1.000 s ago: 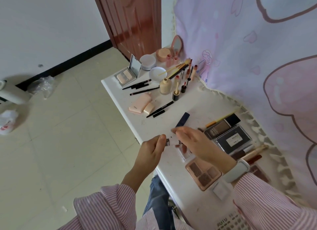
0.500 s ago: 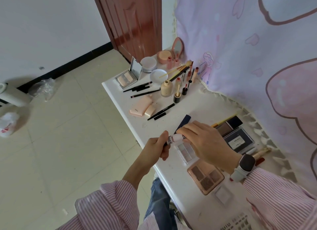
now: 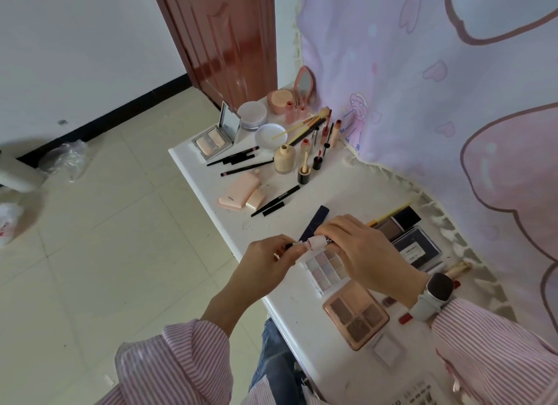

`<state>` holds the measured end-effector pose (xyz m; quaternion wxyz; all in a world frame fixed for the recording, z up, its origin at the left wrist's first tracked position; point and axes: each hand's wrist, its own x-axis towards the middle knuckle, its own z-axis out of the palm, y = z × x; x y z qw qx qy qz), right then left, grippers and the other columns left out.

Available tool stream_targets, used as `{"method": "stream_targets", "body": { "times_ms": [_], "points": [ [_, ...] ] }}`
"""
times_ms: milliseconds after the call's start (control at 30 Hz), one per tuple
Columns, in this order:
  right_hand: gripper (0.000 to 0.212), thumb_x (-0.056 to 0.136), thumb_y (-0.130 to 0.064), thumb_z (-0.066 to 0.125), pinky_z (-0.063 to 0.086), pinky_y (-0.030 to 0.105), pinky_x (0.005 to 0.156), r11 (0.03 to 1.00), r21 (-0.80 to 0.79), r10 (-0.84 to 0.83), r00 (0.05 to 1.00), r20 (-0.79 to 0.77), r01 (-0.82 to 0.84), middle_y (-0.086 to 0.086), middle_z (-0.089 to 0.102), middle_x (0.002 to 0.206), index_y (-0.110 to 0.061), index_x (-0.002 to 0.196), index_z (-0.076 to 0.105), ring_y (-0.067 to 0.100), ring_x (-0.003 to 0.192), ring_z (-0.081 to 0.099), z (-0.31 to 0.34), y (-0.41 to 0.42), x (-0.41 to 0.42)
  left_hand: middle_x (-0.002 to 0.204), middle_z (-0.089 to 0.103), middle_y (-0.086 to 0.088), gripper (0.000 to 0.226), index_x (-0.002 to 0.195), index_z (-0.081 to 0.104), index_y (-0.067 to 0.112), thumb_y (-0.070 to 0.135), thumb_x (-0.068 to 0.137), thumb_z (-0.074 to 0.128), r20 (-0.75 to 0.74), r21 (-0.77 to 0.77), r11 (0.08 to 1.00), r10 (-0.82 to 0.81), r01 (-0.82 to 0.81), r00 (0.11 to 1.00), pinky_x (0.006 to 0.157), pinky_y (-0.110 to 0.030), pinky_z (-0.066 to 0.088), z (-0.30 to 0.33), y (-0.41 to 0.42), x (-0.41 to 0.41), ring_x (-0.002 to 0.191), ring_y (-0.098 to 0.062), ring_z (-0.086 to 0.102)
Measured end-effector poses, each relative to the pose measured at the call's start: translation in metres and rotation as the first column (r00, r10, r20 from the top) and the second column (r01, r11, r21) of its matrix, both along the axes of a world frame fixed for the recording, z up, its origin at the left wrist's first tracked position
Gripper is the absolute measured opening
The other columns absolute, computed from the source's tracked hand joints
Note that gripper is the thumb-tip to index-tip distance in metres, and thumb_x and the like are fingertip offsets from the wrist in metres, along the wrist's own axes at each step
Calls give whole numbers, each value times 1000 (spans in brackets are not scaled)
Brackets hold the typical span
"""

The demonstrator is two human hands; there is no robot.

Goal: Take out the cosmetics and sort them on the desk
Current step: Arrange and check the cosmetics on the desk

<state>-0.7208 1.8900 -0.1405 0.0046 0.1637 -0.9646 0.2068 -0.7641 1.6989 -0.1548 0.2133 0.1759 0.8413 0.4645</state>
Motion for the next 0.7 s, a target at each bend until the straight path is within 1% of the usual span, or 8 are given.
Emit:
{"method": "stream_targets", "body": {
  "times_ms": [167, 267, 367, 433, 500, 567, 633, 700],
  "points": [
    [35, 65, -4, 77, 53, 26, 62, 993, 105, 67, 996, -53, -61, 8, 59, 96, -11, 97, 64, 19, 80, 58, -3, -6, -4, 66, 61, 11, 22, 75, 64, 28, 27, 93, 51, 236, -17, 998, -48, 53, 971, 64, -14, 47, -10, -19, -1, 58, 3, 54],
    [30, 67, -2, 76, 50, 27, 61, 993, 110, -25, 997, -67, 32, 9, 55, 94, -10, 94, 65, 19, 77, 54, -9, 2, -12, 64, 60, 8, 23, 78, 67, 21, 20, 94, 50, 327, 45, 991, 107, -128, 939, 63, -16, 47, -19, -41, -5, 60, -5, 54],
    [22, 84, -6, 62, 41, 20, 68, 965, -126, -228, 973, 26, 229, 8, 47, 98, -3, 106, 60, 13, 82, 45, -17, 9, -24, 70, 64, 1, 23, 91, 64, 10, 19, 97, 43, 435, 203, 862, 345, -464, 832, 63, -21, 50, -29, -61, -6, 68, -14, 60],
    [22, 89, -12, 56, 38, 13, 66, 883, -319, -319, 939, 130, 344, 1, 43, 95, -3, 108, 55, 9, 74, 43, -24, -1, -29, 80, 70, -3, 23, 98, 58, 7, 21, 98, 39, 452, 257, 798, 400, -546, 797, 65, -23, 53, -35, -62, -6, 76, -16, 66],
    [19, 89, -17, 56, 38, 12, 64, 826, -390, -365, 913, 180, 407, -4, 43, 84, -4, 103, 53, 9, 71, 44, -31, -20, -36, 90, 71, -6, 17, 99, 54, 9, 21, 97, 41, 431, 270, 771, 439, -577, 788, 66, -23, 54, -39, -53, -9, 83, -16, 68],
    [17, 89, -20, 57, 37, 19, 63, 834, -375, -369, 914, 166, 405, -8, 45, 76, -5, 95, 56, 10, 69, 44, -39, -40, -42, 95, 70, 0, 5, 96, 54, 17, 20, 94, 50, 338, 242, 761, 516, -602, 787, 69, -16, 51, -42, -40, -12, 88, -10, 67],
    [18, 87, -19, 60, 42, 32, 68, 862, -340, -364, 926, 97, 375, -2, 55, 75, -1, 90, 61, 16, 71, 47, -47, -57, -51, 98, 66, 8, 6, 92, 59, 23, 20, 87, 62, 147, 166, 762, 609, -626, 780, 75, -15, 47, -49, -33, -18, 92, -8, 62],
    [19, 85, -18, 64, 42, 40, 69, 887, -286, -371, 928, 32, 364, 8, 65, 78, 1, 88, 65, 26, 74, 53, -56, -71, -60, 97, 60, 15, 12, 92, 65, 22, 19, 82, 69, -41, 89, 755, 654, -650, 755, 85, -25, 44, -58, -31, -25, 99, -12, 55]
  ]
}}
